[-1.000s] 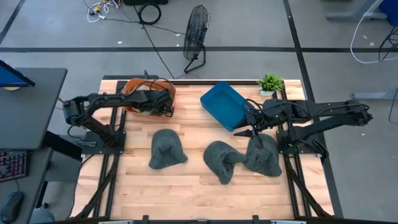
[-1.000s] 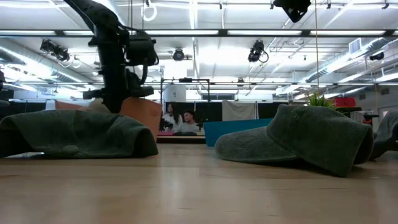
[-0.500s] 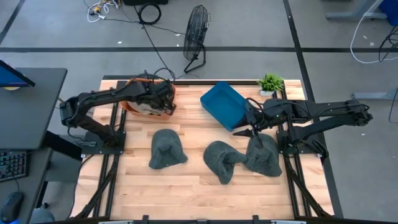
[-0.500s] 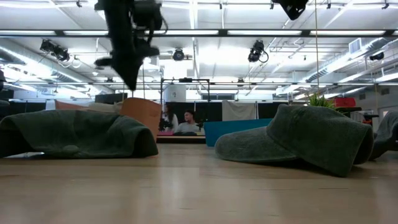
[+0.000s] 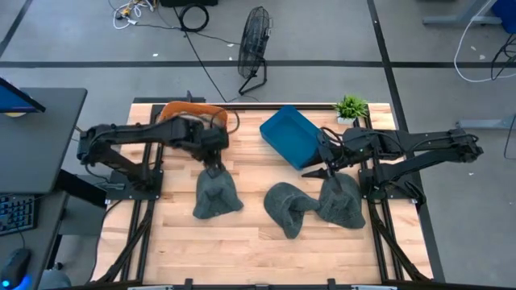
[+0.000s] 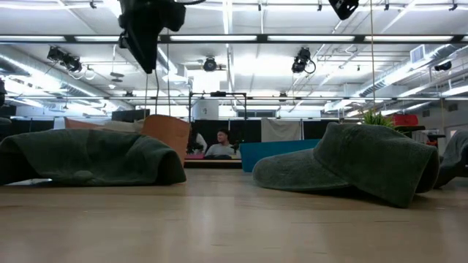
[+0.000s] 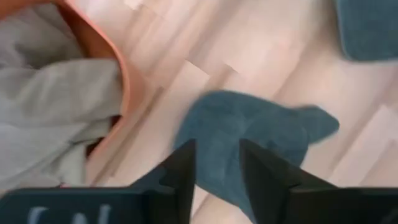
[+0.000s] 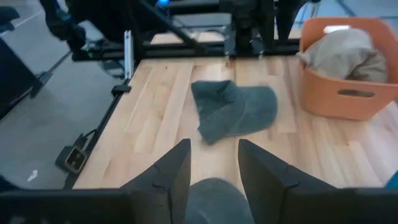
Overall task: Pick & Place hat
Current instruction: Put the middle gray cap into the blue bin
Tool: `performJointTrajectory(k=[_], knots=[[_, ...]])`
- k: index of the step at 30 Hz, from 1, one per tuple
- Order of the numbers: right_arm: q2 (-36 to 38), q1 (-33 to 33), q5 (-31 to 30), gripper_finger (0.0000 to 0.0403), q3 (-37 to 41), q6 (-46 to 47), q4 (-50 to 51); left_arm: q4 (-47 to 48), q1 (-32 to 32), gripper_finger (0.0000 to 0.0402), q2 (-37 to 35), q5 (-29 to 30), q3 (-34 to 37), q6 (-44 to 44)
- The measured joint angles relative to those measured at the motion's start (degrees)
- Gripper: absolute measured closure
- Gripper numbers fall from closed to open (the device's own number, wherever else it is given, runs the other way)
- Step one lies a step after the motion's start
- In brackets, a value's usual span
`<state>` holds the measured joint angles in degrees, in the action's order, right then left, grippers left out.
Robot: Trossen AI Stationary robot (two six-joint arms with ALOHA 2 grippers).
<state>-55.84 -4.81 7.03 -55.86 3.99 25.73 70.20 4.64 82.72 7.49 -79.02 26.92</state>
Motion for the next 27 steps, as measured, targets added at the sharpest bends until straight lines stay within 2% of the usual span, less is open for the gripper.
performJointTrajectory(k=[5,11,17,27], knots=[[0.0,-2.4,0.1,0.0266,0.0,0.0,5.9,-0.9,-5.7,0.0221,0.0,0.0,1.1,4.3],[-2.0,-5.8,0.2,0.0266,0.0,2.5,12.8,-4.3,-9.5,0.0208,0.0,0.6,1.8,7.4],[-9.7,-9.0,1.4,0.0266,0.0,-2.4,12.7,-5.7,-10.3,0.0213,0.0,1.7,1.8,7.4],[-25.8,-9.3,-0.9,0.0266,0.0,-10.0,7.3,-6.1,-10.3,0.0216,0.0,1.7,1.8,7.4]])
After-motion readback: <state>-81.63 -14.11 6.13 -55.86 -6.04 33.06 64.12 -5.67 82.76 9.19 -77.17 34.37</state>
